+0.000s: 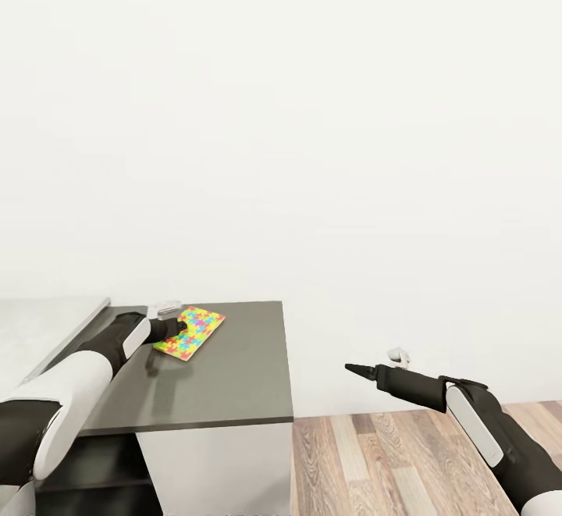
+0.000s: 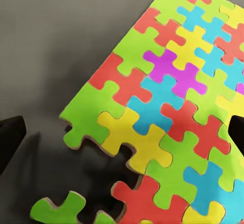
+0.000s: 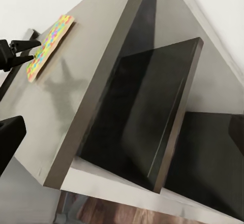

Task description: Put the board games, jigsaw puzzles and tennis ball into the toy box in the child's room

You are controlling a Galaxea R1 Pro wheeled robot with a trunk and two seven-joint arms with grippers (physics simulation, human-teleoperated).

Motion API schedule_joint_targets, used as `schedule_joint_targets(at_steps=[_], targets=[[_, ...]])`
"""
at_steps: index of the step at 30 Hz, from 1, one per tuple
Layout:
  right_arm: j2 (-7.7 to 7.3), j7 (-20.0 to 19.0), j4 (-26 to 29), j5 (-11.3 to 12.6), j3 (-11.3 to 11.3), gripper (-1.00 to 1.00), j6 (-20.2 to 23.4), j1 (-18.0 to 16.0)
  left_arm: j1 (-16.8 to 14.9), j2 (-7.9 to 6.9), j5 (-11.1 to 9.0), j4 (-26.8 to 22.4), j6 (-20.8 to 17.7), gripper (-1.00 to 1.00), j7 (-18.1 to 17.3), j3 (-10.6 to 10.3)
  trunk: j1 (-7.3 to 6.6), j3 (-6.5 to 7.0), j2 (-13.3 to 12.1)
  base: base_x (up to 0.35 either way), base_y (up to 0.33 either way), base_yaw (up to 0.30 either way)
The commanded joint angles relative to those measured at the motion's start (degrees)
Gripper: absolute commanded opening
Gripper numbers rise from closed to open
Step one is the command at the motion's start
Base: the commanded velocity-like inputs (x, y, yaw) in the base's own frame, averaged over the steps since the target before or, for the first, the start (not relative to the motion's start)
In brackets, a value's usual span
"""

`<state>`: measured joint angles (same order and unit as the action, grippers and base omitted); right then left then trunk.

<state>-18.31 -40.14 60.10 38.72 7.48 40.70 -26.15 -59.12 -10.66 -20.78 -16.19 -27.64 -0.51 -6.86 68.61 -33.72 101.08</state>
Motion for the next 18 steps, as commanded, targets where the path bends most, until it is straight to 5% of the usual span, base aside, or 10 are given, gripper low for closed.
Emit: schedule_joint_targets(at_steps=[1, 18], targets=[[-0.05, 0.1, 0.0, 0.4, 0.1, 1.00, 0.3, 0.0, 0.0, -0.06, -0.4, -0.1, -0.2, 1.00, 0.0, -0.5, 0.22, -0.25, 0.4, 0.000, 0.000, 0.000], [-0.06, 0.1, 0.0, 0.4, 0.1, 1.00, 0.3, 0.0, 0.0, -0.06, -0.4, -0.1, -0.2, 1.00, -0.1, -0.4, 0.44, -0.43, 0.8, 0.000, 0.000, 0.000]])
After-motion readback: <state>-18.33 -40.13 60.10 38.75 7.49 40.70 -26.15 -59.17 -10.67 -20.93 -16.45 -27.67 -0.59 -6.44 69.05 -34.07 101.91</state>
